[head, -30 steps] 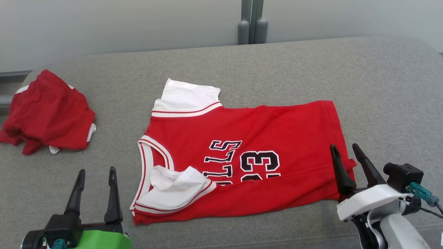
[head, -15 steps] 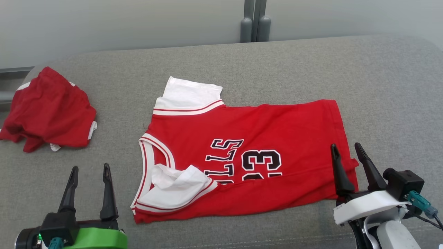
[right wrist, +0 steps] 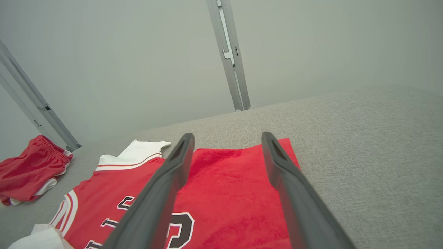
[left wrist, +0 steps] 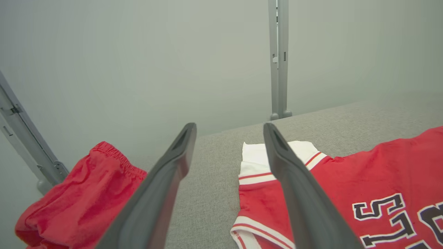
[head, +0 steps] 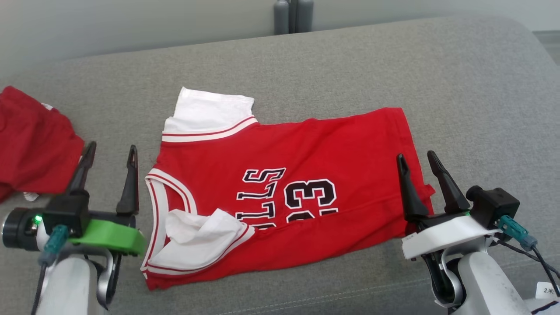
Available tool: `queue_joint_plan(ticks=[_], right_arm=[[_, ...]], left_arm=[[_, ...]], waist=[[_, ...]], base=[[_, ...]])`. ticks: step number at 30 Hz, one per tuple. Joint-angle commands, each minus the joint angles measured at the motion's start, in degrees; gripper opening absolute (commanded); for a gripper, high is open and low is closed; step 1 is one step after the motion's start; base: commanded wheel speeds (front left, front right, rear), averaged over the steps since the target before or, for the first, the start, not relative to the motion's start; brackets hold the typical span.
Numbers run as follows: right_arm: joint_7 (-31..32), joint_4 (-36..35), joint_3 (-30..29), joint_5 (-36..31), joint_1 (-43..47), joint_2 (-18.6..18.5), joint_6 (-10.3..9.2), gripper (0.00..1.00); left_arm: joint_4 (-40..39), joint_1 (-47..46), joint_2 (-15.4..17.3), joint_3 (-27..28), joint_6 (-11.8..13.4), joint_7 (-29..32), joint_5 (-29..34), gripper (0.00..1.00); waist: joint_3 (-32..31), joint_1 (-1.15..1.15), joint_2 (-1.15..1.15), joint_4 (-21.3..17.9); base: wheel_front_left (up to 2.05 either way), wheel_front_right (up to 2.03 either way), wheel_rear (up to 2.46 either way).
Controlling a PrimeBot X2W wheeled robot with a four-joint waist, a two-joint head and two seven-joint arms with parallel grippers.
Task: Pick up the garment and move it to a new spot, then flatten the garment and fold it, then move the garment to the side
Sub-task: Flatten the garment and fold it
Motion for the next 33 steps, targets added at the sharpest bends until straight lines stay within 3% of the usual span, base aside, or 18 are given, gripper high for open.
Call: queue_joint_plan(ticks=[1,6,12,21,33], right_arm=[[-0.3,-0.3,0.3,0.4,-1.2,0.2,-0.05,1.00],[-0.3,-1.1,1.4,0.6,-3.2,0.8,-0.05,1.00],[-0.3,-2.5,2.7,0.9,-6.1,1.1,-0.05,1.00],[-0.3,-4.6,4.5,3.7,-10.0,1.3,-0.05,1.00],[-0.3,-5.0,6.5,5.6,-14.2,1.3,-0.04,1.00]], left_arm=[[1.8,-3.3,1.6,-0.6,-0.3,0.5,-1.3,1.00],[6.4,-11.4,7.7,-5.8,-0.3,2.7,-7.1,1.00],[9.8,-20.9,15.7,-13.5,-0.3,7.5,-18.8,1.00],[14.8,-31.8,26.3,-23.9,-0.3,13.2,-29.0,1.00],[23.0,-40.6,31.8,-35.2,-0.3,15.3,-37.8,1.00]], waist=[[2.8,0.00,0.00,-3.0],[6.6,0.00,0.00,-6.7],[11.8,0.00,0.00,-10.5],[18.0,0.00,0.00,-14.1],[22.7,0.00,0.00,-16.4]], base=[[0.00,0.00,0.00],[0.00,0.00,0.00],[0.00,0.00,0.00],[0.00,0.00,0.00],[0.00,0.00,0.00]])
